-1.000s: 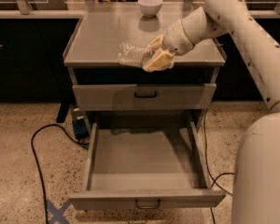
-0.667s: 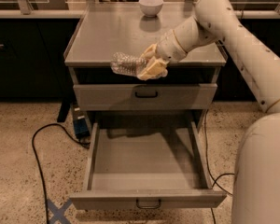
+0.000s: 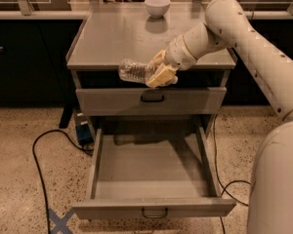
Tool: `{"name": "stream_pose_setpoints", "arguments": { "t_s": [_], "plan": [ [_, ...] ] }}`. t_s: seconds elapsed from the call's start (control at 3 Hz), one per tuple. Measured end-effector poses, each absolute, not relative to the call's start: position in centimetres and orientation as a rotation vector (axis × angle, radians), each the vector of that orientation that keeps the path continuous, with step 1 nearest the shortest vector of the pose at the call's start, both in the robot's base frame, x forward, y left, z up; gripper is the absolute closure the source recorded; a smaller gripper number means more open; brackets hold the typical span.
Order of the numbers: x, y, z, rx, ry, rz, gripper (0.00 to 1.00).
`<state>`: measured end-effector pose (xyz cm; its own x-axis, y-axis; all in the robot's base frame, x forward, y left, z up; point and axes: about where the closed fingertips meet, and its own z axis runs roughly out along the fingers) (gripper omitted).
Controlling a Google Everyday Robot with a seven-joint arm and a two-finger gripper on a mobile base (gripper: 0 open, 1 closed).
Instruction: Place water bottle into middle drawer
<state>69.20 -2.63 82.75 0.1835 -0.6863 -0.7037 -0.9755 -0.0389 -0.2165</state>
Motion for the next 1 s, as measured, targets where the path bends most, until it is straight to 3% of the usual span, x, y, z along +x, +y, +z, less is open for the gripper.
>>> {"name": "stream_pose_setpoints", "arguments": {
  "t_s": [1.0],
  "plan": [
    [58.0,-8.2,71.4,-1.707,1.847,0.602,1.0]
  ]
}}
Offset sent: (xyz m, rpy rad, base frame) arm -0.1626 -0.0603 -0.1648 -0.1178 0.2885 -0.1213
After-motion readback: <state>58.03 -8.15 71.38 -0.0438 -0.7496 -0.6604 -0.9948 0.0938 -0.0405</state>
